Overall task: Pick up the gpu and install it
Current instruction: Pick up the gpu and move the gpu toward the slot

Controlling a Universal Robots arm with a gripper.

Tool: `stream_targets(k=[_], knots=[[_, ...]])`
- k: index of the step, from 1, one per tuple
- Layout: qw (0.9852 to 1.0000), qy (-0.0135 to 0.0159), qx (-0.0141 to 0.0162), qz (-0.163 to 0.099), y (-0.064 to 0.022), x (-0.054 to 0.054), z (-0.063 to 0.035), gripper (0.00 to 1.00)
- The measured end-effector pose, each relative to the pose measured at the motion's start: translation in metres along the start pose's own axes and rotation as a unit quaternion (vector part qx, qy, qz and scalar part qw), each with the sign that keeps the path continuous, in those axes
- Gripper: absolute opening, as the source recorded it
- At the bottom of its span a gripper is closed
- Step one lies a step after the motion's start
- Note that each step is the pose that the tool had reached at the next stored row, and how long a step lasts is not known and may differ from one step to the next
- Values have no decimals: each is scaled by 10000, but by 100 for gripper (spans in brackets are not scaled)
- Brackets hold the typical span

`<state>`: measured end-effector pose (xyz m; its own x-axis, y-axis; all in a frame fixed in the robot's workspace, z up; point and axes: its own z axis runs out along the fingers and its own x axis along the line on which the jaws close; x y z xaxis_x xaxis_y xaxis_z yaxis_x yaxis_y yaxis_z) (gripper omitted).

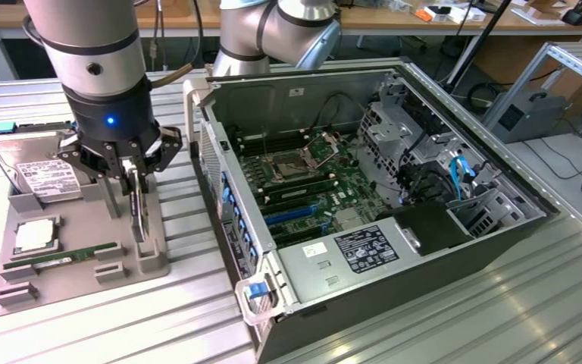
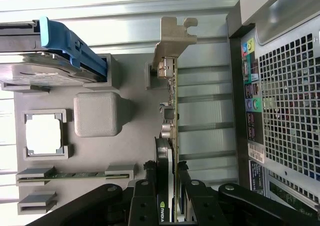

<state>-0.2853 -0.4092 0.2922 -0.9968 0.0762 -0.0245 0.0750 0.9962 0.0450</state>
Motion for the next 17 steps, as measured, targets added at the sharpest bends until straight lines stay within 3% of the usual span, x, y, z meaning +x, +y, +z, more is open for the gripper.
stream_targets(k=[17], knots=[[10000,0,0,0,2,-1,-39,27]])
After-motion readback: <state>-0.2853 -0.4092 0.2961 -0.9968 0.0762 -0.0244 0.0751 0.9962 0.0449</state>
